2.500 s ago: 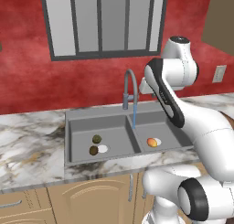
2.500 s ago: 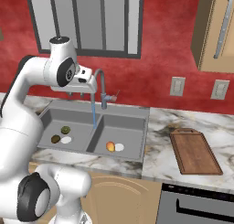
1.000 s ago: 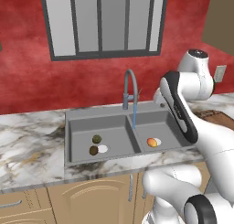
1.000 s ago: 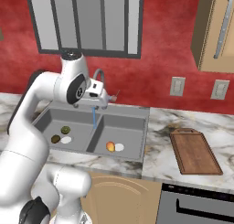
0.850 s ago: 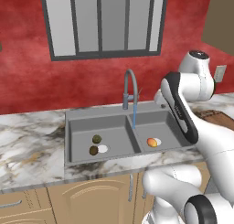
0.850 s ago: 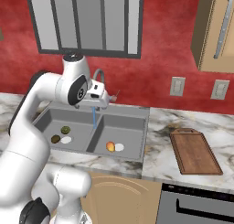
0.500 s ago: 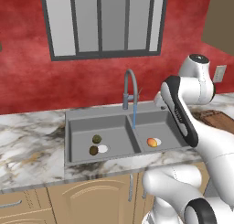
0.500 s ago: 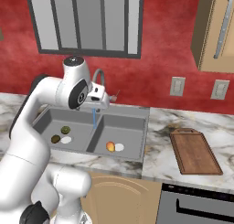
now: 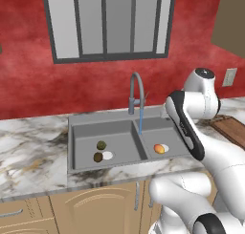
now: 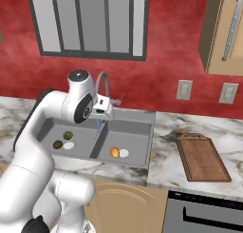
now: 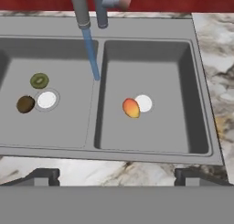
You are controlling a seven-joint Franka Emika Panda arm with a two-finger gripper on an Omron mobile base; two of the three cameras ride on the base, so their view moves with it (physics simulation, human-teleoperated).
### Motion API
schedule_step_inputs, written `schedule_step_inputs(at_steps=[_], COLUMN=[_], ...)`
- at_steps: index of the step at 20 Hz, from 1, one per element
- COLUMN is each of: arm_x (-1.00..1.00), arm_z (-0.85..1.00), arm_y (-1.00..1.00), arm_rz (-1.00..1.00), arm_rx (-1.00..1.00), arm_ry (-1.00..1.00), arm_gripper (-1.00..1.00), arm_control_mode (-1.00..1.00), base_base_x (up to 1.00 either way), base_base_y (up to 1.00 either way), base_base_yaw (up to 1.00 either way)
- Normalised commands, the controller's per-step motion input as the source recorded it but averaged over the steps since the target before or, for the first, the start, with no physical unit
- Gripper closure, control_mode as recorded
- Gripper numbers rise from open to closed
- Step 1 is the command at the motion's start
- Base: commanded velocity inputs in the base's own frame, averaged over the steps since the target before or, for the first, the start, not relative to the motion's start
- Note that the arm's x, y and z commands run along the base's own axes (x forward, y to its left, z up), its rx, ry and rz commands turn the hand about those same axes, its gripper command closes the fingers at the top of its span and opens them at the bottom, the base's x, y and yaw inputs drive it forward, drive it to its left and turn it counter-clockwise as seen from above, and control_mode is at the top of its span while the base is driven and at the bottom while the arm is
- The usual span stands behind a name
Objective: Pick the kiwi, mango, kiwi from the sink and place them on the cutting board to airdry. Then turn off the sink faucet.
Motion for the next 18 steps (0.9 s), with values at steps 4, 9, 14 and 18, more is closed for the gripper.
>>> schedule_step_inputs(at_steps=[4, 9, 14, 18], arm_x=[0.15, 0.16, 0.16, 0.14], arm_z=[-0.25, -0.15, -0.13, -0.10], arm_y=[-0.08, -0.11, -0.11, -0.08], arm_rz=[0.00, 0.00, 0.00, 0.00], arm_rx=[0.00, 0.01, 0.02, 0.02], arm_ry=[0.00, 0.00, 0.00, 0.00], arm_gripper=[-1.00, -1.00, -1.00, -1.00], arm_control_mode=[-1.00, -1.00, -1.00, -1.00], base_base_x=[0.00, 0.00, 0.00, 0.00], base_base_y=[0.00, 0.00, 0.00, 0.00], base_base_yaw=[0.00, 0.00, 0.00, 0.00])
